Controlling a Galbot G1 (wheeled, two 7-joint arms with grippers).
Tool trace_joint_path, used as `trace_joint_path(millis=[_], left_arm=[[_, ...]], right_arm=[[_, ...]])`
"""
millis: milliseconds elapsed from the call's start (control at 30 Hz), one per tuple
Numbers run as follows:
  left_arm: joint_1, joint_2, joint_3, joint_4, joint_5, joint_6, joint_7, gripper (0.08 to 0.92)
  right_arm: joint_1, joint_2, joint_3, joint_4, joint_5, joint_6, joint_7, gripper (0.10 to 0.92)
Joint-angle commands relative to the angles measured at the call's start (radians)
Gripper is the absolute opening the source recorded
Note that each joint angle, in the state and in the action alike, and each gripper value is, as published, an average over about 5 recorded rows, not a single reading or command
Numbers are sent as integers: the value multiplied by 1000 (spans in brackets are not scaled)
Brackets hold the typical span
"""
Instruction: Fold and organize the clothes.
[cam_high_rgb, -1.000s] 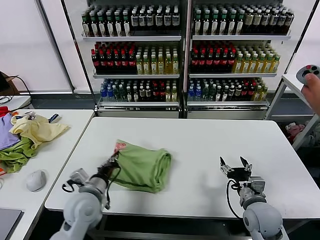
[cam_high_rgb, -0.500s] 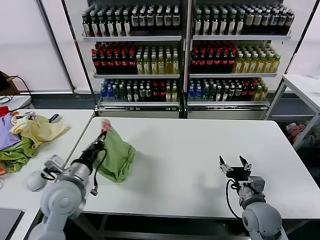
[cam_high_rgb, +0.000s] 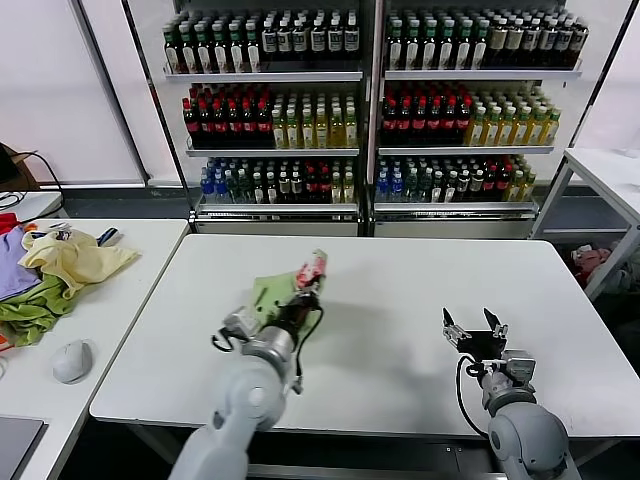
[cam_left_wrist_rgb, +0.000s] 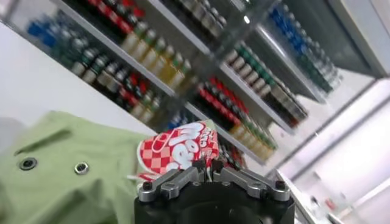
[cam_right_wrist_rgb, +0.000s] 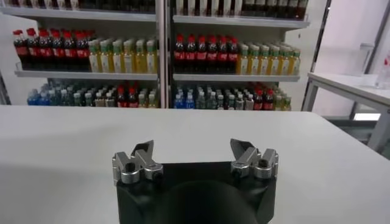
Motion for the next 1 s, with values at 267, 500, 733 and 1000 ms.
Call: trace_joint_path(millis=[267,500,733,1000], left_arm=[[-186,-205,291,399,295,-96,105,147],[-129,-174,281,309,385,-141,178,336],[-30,-36,161,161,567,-160,175,535],[74,91,1,58,590,-178,150,750]], right_arm=[[34,-3,-7,-37,5,8,-5,823],[61,7,-37,-47,5,7,-8,823],[99,35,-150,-86,-1,-7,7,823],[159,109,-283,-185,-46,-28,35,823]])
